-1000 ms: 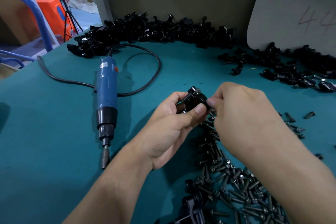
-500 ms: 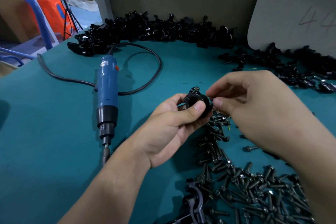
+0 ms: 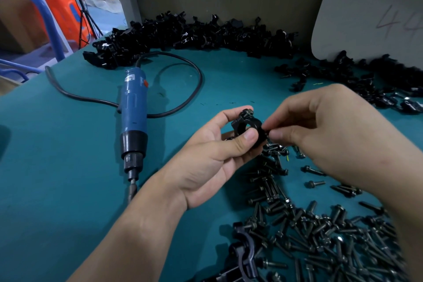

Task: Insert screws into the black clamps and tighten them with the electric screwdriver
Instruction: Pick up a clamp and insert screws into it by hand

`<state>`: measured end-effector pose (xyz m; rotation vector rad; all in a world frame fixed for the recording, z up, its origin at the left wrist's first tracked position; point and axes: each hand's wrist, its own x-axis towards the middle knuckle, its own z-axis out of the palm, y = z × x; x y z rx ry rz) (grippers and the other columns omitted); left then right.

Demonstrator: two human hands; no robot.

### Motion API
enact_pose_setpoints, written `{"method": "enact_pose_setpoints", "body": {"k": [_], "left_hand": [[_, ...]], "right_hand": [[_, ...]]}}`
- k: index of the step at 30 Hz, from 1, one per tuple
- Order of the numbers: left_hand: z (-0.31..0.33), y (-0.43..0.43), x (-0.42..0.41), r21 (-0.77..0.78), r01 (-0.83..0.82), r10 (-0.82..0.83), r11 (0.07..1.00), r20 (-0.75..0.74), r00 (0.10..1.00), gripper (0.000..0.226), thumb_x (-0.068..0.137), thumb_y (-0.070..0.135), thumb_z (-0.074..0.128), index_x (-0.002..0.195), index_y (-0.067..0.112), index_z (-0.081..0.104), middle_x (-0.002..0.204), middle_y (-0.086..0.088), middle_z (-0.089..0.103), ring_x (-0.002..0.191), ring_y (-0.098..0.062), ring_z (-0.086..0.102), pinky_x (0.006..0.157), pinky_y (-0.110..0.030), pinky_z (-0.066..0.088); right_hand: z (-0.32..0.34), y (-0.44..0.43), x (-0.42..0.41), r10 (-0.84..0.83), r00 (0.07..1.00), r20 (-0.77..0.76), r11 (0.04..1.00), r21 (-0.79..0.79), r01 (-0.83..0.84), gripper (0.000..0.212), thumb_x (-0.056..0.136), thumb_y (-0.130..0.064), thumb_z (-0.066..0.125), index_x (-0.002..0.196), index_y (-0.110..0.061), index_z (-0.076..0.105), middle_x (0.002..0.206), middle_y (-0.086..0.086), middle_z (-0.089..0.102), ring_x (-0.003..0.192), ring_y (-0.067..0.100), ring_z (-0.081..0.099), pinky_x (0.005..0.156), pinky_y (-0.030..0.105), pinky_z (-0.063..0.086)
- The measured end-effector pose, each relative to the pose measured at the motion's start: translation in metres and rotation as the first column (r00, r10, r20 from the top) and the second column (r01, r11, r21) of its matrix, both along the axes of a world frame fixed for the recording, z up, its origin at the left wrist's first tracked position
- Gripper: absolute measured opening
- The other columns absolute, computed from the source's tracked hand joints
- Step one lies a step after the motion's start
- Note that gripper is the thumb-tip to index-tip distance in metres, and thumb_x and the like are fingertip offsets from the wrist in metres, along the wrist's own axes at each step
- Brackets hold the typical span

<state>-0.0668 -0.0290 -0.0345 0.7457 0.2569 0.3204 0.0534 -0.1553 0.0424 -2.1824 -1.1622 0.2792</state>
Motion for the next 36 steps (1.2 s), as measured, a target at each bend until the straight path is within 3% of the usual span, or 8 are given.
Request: {"method": "enact_pose_setpoints", "body": {"k": [5, 9, 15, 22, 25, 29, 32, 36], "left_hand": [[0.0, 0.0011, -0.0018, 0.022, -0.004, 0.005, 1.0, -0.008, 1.0, 0.054, 0.079, -0.005, 0.071, 0.13, 0.009, 0.062, 0.116, -0.021, 0.065, 0.102, -0.025, 0.071, 0.102, -0.034, 0.057], [0.0011, 0.0018, -0.0015, 0.0, 0.007, -0.007, 1.0, 0.007, 1.0, 0.05, 0.081, -0.004, 0.069, 0.129, 0.007, 0.059, 0.108, -0.02, 0.068, 0.099, -0.026, 0.071, 0.095, -0.032, 0.06], [0.001, 0.0002, -0.001, 0.004, 0.027, -0.027, 1.0, -0.004, 1.0, 0.05, 0.085, -0.003, 0.069, 0.132, 0.004, 0.055, 0.111, -0.019, 0.068, 0.1, -0.024, 0.071, 0.095, -0.032, 0.06], [0.0, 0.0008, 0.0004, -0.007, 0.01, -0.01, 1.0, 0.018, 1.0, 0.05, 0.083, -0.003, 0.069, 0.13, 0.006, 0.056, 0.11, -0.018, 0.069, 0.099, -0.022, 0.071, 0.095, -0.031, 0.059], [0.0003, 0.0022, 0.0, -0.007, 0.008, -0.008, 1.0, 0.003, 1.0, 0.051, 0.083, -0.001, 0.066, 0.133, 0.005, 0.055, 0.113, -0.019, 0.069, 0.103, -0.024, 0.07, 0.096, -0.032, 0.059], [0.0017, 0.0036, -0.0005, 0.0, 0.017, -0.017, 1.0, 0.003, 1.0, 0.05, 0.085, 0.002, 0.066, 0.133, 0.003, 0.053, 0.12, -0.019, 0.065, 0.109, -0.026, 0.066, 0.1, -0.033, 0.057], [0.0017, 0.0032, -0.0008, -0.009, 0.016, -0.016, 1.0, 0.003, 1.0, 0.053, 0.085, 0.001, 0.065, 0.136, 0.003, 0.051, 0.116, -0.018, 0.068, 0.107, -0.026, 0.067, 0.099, -0.033, 0.058], [0.0027, 0.0014, -0.0023, 0.008, 0.034, -0.034, 0.999, -0.015, 0.999, 0.054, 0.089, -0.001, 0.068, 0.139, 0.0, 0.049, 0.116, -0.02, 0.067, 0.107, -0.026, 0.067, 0.1, -0.034, 0.057]], "right_hand": [[-0.0038, 0.0029, -0.0032, -0.028, 0.999, 0.019, 0.999, -0.021, 0.029, 0.021, 0.084, -0.023, 0.082, 0.071, -0.036, 0.073, 0.066, -0.025, 0.07, 0.064, -0.006, 0.067, 0.069, 0.026, 0.059], [-0.0065, 0.0046, -0.0043, -0.083, 0.997, 0.002, 0.996, -0.038, 0.083, 0.017, 0.088, -0.033, 0.078, 0.073, -0.031, 0.071, 0.062, -0.014, 0.071, 0.059, 0.001, 0.068, 0.067, 0.033, 0.06], [-0.0063, 0.0083, -0.0075, -0.08, 0.992, 0.097, 0.986, -0.14, 0.093, 0.019, 0.093, -0.042, 0.069, 0.077, -0.03, 0.066, 0.07, -0.008, 0.067, 0.065, 0.006, 0.061, 0.054, 0.023, 0.043], [-0.0082, 0.0054, -0.0039, -0.119, 0.992, -0.047, 0.993, 0.009, 0.12, 0.02, 0.087, -0.038, 0.078, 0.072, -0.027, 0.07, 0.061, -0.016, 0.07, 0.055, 0.004, 0.067, 0.06, 0.034, 0.058], [-0.0093, 0.0061, -0.0037, -0.081, 0.997, -0.003, 0.996, 0.046, 0.081, 0.017, 0.085, -0.03, 0.081, 0.071, -0.031, 0.071, 0.065, -0.02, 0.069, 0.056, 0.0, 0.063, 0.056, 0.027, 0.05], [-0.0079, 0.0054, -0.0031, -0.038, 0.999, 0.011, 0.998, 0.042, 0.038, 0.019, 0.085, -0.022, 0.081, 0.075, -0.037, 0.075, 0.07, -0.029, 0.069, 0.071, -0.009, 0.065, 0.063, 0.015, 0.049], [-0.0091, 0.0056, -0.0034, -0.057, 0.998, 0.02, 0.998, 0.04, 0.056, 0.014, 0.087, -0.03, 0.078, 0.075, -0.034, 0.073, 0.065, -0.024, 0.07, 0.064, -0.005, 0.066, 0.066, 0.026, 0.055], [-0.0099, 0.0085, -0.0053, -0.087, 0.993, 0.081, 0.995, -0.041, 0.09, 0.019, 0.089, -0.038, 0.073, 0.073, -0.03, 0.069, 0.061, -0.013, 0.069, 0.059, 0.002, 0.063, 0.053, 0.022, 0.045]]}}
